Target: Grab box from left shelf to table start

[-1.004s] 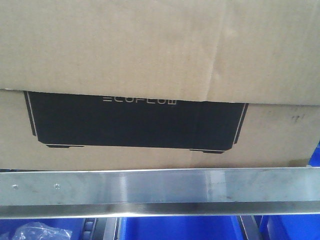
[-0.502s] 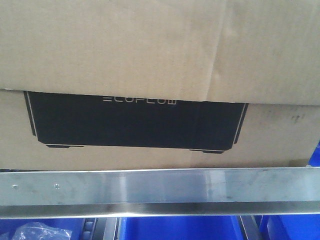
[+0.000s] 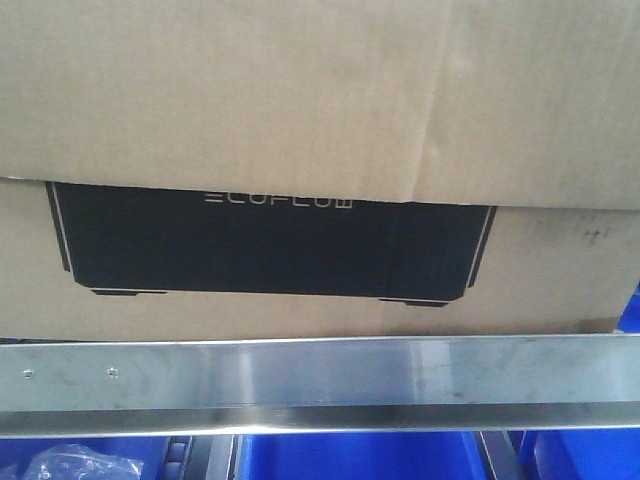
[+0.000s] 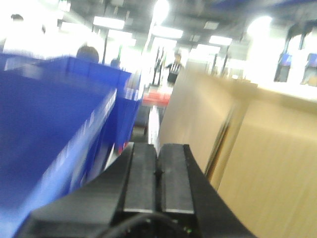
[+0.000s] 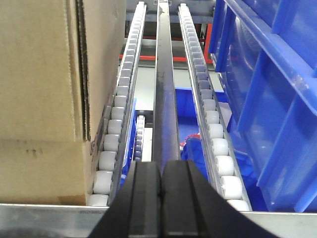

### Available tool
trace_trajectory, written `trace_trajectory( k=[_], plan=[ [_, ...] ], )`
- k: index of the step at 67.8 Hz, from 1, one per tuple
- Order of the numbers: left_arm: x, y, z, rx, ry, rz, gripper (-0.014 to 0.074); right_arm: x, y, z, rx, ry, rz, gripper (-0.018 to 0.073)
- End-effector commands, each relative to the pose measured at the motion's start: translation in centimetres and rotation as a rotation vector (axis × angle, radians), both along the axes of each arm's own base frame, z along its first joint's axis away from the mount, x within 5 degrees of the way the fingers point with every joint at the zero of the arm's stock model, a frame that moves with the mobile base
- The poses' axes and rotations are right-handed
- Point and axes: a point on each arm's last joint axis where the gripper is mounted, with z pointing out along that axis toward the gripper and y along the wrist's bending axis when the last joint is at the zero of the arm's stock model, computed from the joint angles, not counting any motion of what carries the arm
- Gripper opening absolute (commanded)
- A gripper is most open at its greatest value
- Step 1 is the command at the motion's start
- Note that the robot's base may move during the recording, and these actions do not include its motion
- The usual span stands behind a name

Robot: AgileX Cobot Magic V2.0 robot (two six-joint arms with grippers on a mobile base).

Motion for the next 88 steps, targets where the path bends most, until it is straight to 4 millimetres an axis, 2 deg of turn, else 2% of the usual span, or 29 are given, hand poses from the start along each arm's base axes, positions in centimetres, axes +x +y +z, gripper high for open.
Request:
trace_trajectory(
  k=[1,13,17,22,29,32,34,38,50,69,77,88],
  plan=[
    [-0.9,0.0,3.7,0.04,-0.056,0.008,-0.0097,0.0,0.0,0.8,-0.009,-0.099,-0.003,0.0057],
    [-0.7,0.0,6.9,0.095,0.024,0.015,-0.0087,0.0,0.0,0.8,-0.009,-0.099,-0.003,0.0057],
    [-0.5,-0.1,7.6,0.095,0.026,0.015,-0.0053,0.0,0.0,0.8,-0.009,-0.099,-0.003,0.0057],
    [0.0,-0.1,8.3,0.098,0.037,0.014,0.0071,0.0,0.0,0.8,-0.009,-0.099,-0.003,0.0057],
    [0.7,-0.2,8.8,0.1,0.058,0.013,0.0364,0.0,0.0,0.8,-0.009,-0.099,-0.003,0.0057],
    [1.0,-0.2,9.0,0.102,0.074,0.012,0.0448,0.0,0.0,0.8,-0.009,-0.099,-0.003,0.0057],
    [1.2,-0.3,9.1,0.104,0.088,0.011,0.0472,0.0,0.0,0.8,-0.009,-0.099,-0.003,0.0057],
    [1.6,-0.3,9.7,0.107,0.119,0.009,0.0475,0.0,0.0,0.8,-0.009,-0.099,-0.003,0.0057],
    [2.7,-0.5,13.3,0.118,0.252,-0.007,0.043,0.0,0.0,0.8,-0.009,-0.099,-0.003,0.0057],
    [7.1,-1.9,19.0,0.057,0.56,-0.131,0.0422,0.0,0.0,0.8,-0.009,-0.099,-0.003,0.0057],
    [9.5,-2.4,19.8,0.051,0.647,-0.16,0.0422,0.0,0.0,0.8,-0.009,-0.099,-0.003,0.0057],
    [12.5,-3.9,19.6,0.075,0.709,-0.288,0.0422,0.0,0.0,0.8,-0.009,-0.099,-0.003,0.0057]
  ],
)
